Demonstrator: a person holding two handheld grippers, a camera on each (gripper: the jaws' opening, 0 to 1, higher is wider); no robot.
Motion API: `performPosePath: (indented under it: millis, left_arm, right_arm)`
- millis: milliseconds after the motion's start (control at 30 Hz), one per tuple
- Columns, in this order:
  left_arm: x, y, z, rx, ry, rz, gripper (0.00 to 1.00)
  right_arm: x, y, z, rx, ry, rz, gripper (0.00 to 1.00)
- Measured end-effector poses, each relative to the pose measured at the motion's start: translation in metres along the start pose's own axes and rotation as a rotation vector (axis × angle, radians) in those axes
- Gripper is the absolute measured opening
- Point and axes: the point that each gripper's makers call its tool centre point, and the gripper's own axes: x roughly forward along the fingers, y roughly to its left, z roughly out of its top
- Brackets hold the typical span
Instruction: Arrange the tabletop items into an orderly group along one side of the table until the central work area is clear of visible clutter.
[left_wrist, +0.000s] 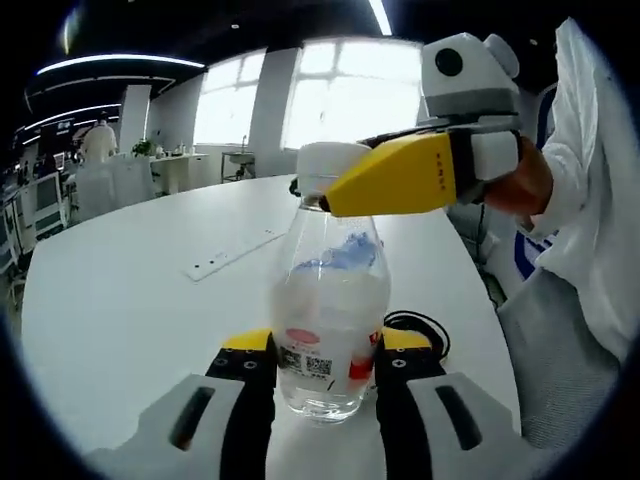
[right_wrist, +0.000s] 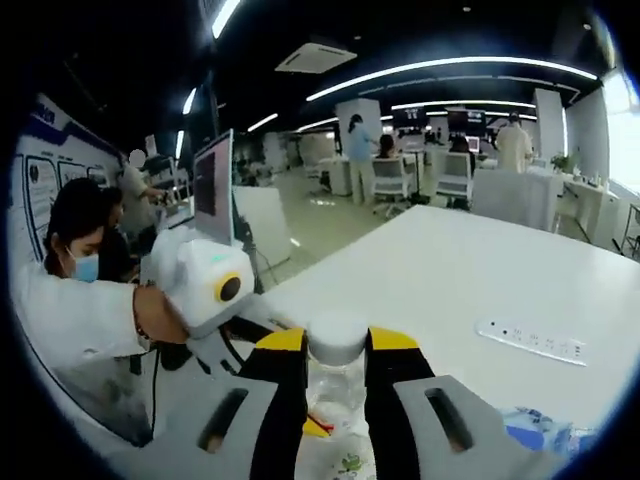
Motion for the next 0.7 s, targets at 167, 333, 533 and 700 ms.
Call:
performPosePath:
  millis: [167,333,533,700]
  left_arm:
    - [0.011,0.014,0.002,0.035,-0.008,-0.025,0.38]
    - [0.016,0.025,-0.003,0.054,0.005,-0.034,0.38]
    - [0.022,0.034,-0.009,0.048,0.008,-0.038,0.38]
    - [0.026,0.042,-0.016,0.034,0.005,-0.04,0.39]
  right_arm:
    - [0.003,-0.012,0.0,-0.031,-0.021,-0.052,0.18]
    - [0.011,-0.021,-0.004,-0.025,-0.022,-0.074,0.19]
    - [0.023,-0.023,-0.009,-0.076,-0.015,-0.091,0.19]
    - [0.03,-0.029,-0.015,-0.088,-0.007,-0.115,0.19]
